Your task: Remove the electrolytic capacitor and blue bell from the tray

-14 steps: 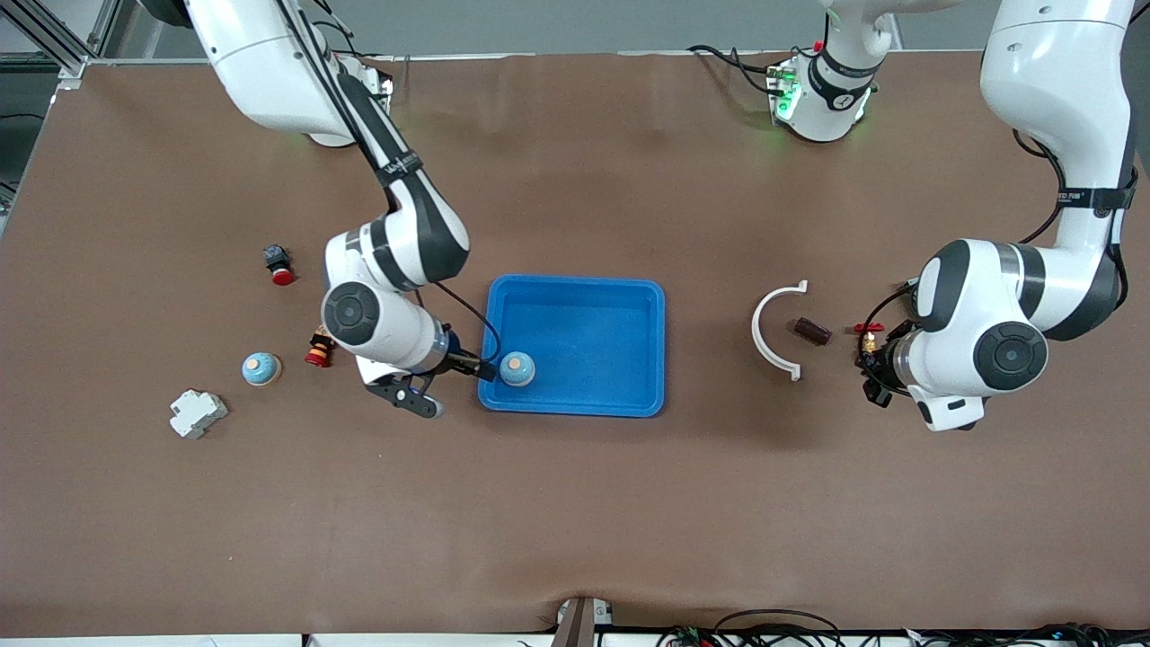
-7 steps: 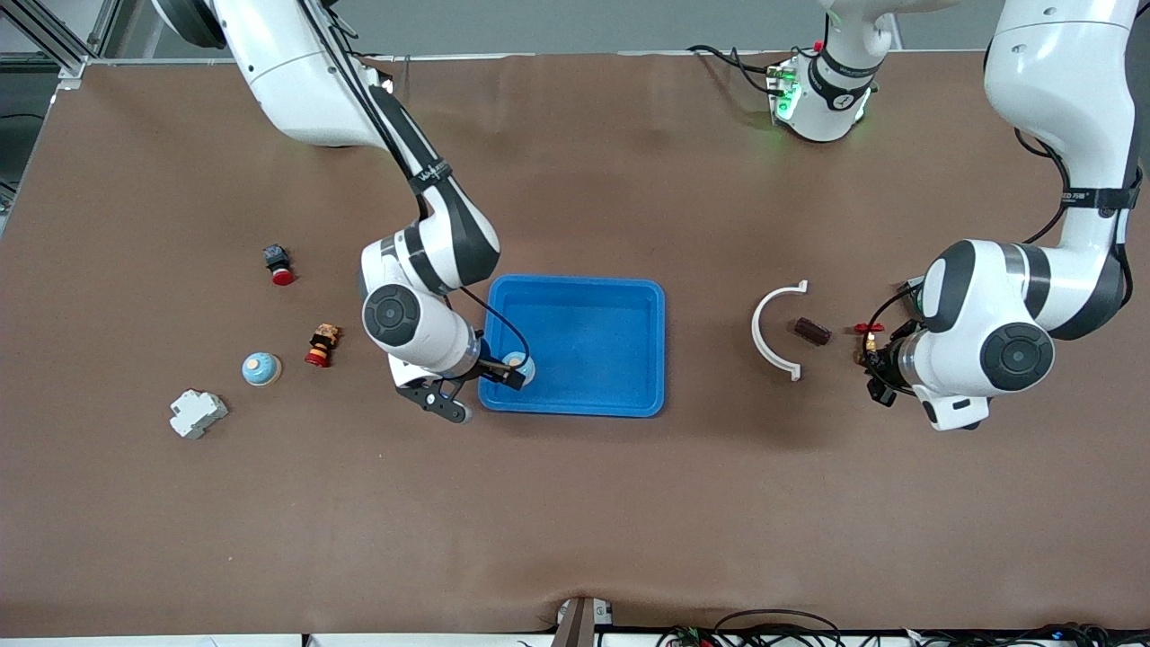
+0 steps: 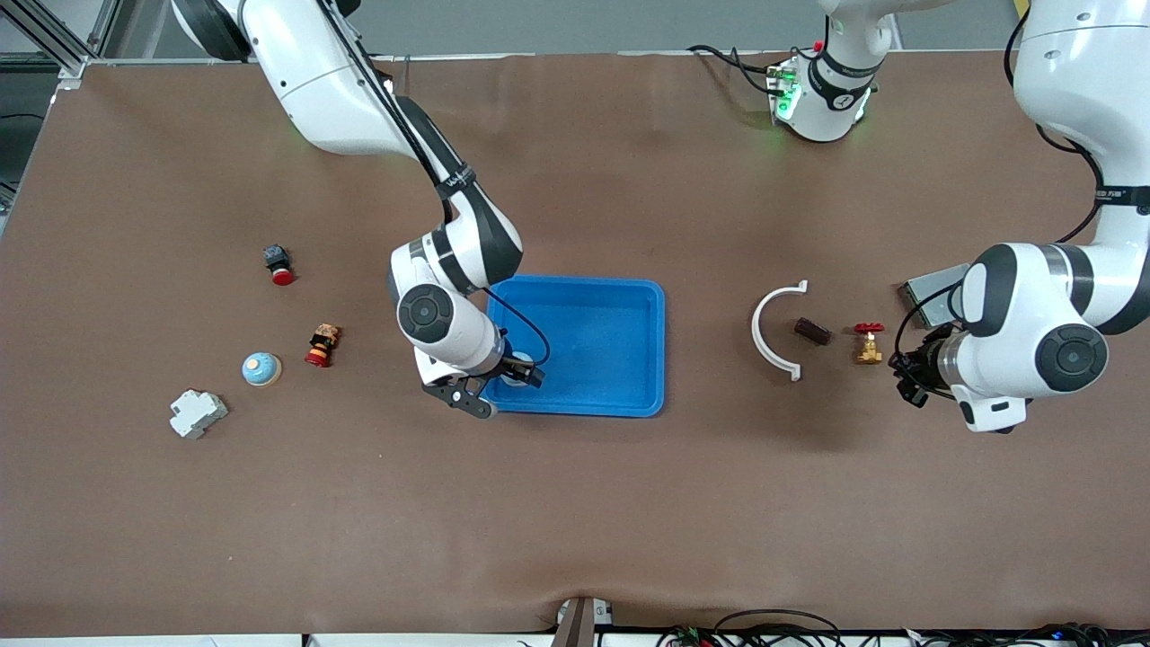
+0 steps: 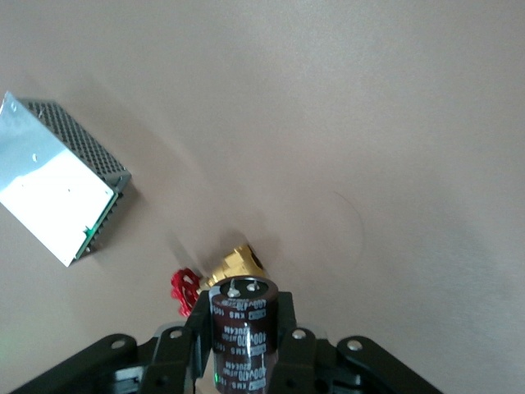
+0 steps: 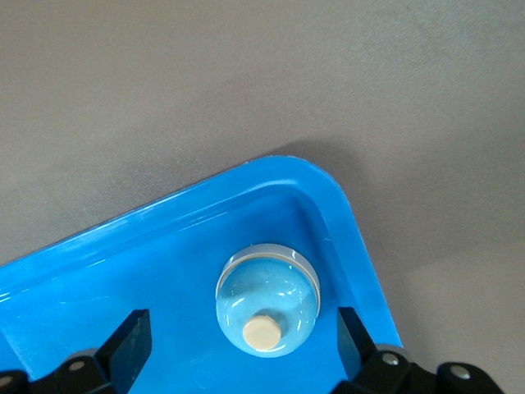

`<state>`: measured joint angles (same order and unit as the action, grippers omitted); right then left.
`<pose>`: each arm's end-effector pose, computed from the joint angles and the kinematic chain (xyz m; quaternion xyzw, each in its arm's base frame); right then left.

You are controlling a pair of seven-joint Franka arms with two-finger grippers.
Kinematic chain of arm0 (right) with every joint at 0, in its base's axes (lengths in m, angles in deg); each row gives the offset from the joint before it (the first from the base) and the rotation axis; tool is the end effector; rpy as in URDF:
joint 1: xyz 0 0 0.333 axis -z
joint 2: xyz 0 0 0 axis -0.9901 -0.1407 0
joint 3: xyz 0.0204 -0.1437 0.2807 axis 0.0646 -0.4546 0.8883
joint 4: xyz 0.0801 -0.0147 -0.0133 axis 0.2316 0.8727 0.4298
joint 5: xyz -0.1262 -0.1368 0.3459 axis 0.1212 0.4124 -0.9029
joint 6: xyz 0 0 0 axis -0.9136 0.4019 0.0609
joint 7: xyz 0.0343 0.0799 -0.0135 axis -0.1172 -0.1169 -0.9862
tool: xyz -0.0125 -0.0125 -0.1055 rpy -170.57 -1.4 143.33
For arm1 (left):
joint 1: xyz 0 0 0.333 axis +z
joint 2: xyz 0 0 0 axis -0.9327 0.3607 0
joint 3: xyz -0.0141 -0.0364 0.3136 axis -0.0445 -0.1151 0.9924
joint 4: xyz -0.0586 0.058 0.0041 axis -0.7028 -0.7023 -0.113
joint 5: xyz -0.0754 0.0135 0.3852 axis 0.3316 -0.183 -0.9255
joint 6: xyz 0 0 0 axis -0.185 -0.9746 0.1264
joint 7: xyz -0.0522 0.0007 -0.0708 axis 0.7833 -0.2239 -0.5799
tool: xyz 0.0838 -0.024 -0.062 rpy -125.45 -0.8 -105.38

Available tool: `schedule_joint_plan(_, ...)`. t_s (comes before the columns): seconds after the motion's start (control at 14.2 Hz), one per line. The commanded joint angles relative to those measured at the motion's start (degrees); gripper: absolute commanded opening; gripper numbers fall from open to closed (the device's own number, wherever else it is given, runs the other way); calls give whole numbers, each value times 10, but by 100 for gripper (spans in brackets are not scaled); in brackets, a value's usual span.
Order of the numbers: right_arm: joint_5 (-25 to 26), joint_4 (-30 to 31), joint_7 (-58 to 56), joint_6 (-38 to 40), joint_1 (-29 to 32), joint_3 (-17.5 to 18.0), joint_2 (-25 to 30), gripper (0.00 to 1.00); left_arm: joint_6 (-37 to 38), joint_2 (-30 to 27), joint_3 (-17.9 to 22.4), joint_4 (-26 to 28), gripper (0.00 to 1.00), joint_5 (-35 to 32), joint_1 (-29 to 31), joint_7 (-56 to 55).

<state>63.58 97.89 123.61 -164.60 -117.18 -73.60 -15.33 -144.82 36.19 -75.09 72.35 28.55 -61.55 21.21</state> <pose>0.6034 0.3814 0.2243 -0.9717 0.2188 0.0475 0.0749 0.6461 0.0021 0.2904 -0.8767 -0.4657 0.0874 0.0827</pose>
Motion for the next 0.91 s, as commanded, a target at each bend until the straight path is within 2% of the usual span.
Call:
schedule_joint_plan(0.0, 2, -16, 5, 4, -12, -5, -14, 100, -26, -3, -6, 15, 0, -12, 12, 31)
schedule_joint_plan(0.21, 16, -15, 2, 4, -15, -5, -18, 100, -63, 13, -6, 29, 0, -12, 32, 64)
schedule_joint_plan(0.56, 33, -15, 3, 3, -18, -5, -33, 100, -176, 14, -5, 102, 0, -13, 70, 124)
schedule_joint_plan(0.84, 33, -15, 4, 2, -23, -5, -40, 100, -213, 27, -4, 109, 0, -13, 84, 150)
